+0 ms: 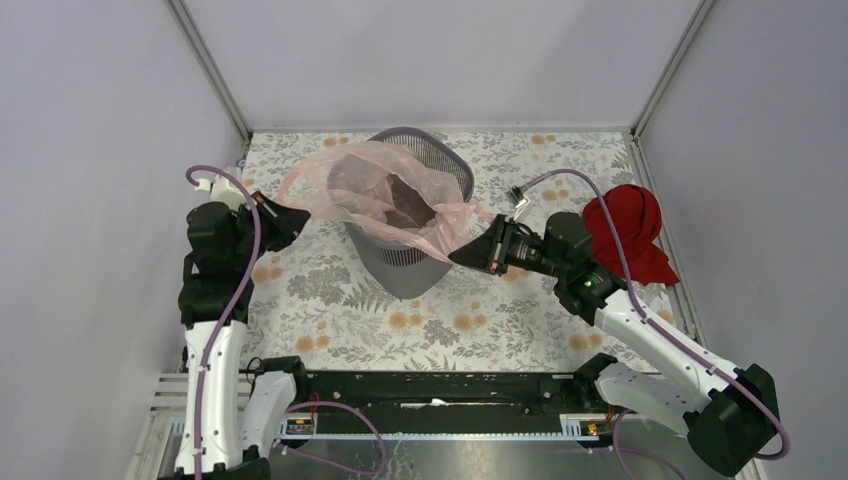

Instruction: Put the trash bags into the trash bin

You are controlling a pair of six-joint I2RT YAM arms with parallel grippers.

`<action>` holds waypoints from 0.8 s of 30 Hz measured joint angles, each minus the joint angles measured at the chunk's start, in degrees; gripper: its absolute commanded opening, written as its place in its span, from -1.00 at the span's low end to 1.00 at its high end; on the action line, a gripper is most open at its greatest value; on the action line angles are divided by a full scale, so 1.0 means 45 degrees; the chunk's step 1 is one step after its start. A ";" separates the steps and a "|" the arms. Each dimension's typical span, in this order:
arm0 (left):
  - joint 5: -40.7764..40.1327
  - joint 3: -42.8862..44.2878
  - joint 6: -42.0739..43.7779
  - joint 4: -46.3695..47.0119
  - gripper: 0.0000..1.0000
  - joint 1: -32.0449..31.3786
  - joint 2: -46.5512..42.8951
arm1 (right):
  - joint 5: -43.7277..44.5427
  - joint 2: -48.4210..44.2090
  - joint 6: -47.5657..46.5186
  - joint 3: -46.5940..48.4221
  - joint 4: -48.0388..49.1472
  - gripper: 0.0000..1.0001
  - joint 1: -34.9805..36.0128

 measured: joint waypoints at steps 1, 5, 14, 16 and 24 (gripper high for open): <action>-0.0058 -0.0034 0.0146 -0.0078 -1.00 0.0000 -0.0180 | -0.0092 -0.0053 -0.0155 -0.0073 -0.0049 -0.77 0.0053; -0.0413 -0.0087 0.0607 -0.0471 -1.00 0.0000 -0.0913 | -0.0267 -0.0219 -0.0452 -0.0282 -0.0083 -0.77 0.0175; -0.0291 -0.0223 0.0437 -0.0476 -1.00 0.0005 -0.1603 | -0.0296 -0.0539 -0.0486 -0.0325 0.0117 -1.00 0.0189; -0.0306 -0.0325 0.0384 -0.0457 -1.00 0.0005 -0.1734 | -0.0296 -0.0627 -0.0457 -0.0335 0.0155 -1.00 0.0189; -0.1209 -0.0617 0.0617 -0.0957 -1.00 0.0000 -0.2268 | -0.0073 -0.0865 -0.0631 -0.0680 -0.0296 -1.00 0.0189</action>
